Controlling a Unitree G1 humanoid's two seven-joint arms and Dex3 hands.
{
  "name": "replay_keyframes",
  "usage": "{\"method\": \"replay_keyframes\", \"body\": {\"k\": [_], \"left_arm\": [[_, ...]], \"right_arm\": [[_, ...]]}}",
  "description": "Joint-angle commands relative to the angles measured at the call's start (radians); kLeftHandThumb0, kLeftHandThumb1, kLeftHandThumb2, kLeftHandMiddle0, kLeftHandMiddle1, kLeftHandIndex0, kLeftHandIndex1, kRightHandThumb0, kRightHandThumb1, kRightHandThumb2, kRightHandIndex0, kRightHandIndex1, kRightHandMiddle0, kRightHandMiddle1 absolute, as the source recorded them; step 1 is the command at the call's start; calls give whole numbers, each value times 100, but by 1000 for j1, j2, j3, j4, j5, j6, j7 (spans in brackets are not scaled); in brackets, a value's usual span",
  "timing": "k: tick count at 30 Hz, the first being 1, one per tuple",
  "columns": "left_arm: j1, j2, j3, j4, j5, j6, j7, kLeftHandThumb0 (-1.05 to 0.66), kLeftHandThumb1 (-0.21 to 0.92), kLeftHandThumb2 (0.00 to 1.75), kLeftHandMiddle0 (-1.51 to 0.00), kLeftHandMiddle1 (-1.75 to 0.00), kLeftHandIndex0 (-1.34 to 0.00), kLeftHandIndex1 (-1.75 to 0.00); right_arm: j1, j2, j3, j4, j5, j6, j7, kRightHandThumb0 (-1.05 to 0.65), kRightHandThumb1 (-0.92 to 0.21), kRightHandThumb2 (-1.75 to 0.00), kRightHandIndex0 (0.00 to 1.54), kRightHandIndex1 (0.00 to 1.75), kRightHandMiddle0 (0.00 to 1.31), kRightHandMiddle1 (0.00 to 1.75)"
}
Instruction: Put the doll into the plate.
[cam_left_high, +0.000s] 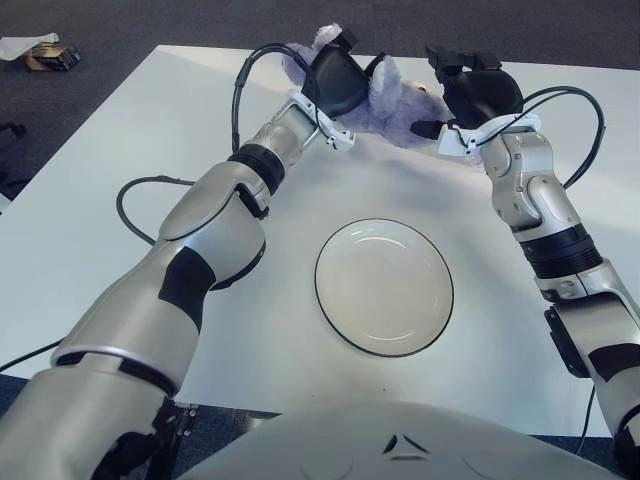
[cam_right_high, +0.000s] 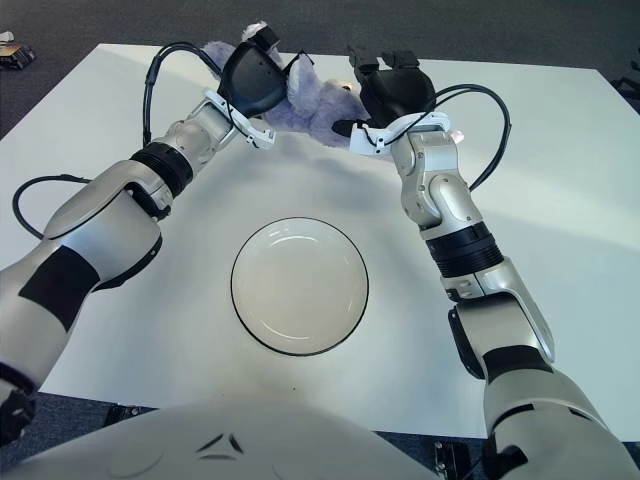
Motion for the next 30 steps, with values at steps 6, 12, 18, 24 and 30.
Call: {"method": "replay_keyframes", "body": {"k": [6,12,18,24,30], "left_arm": [[-33,4,27,-28,-25,3,-17,-52,23,142,-133,-175,-69,-175],[-36,5,35,-45,-25,11,-37,-52,22,143,-133,-175,-69,-175],[-37,-1,49,-59,-28,27,-62,-52,22,144,-133,-175,-69,-175],[-38,-7,57,-71,-26,41,-73,-52,21,145,-133,-175,-70,-175],[-44,-12,53,-70,-17,47,-65,-53,20,145,-133,-175,-71,-175]], "right_arm": [[-59,-1,30,75,-32,25,23,-105,-92,-59,3,22,2,1],[-61,1,27,104,-17,11,-2,-104,-92,-53,2,21,3,3],[-66,18,23,158,-4,9,-50,-102,-92,-46,3,21,1,4],[-69,27,23,188,10,18,-60,-104,-92,-45,1,20,0,0],[-70,35,25,204,18,17,-64,-105,-92,-46,0,18,0,0]]}}
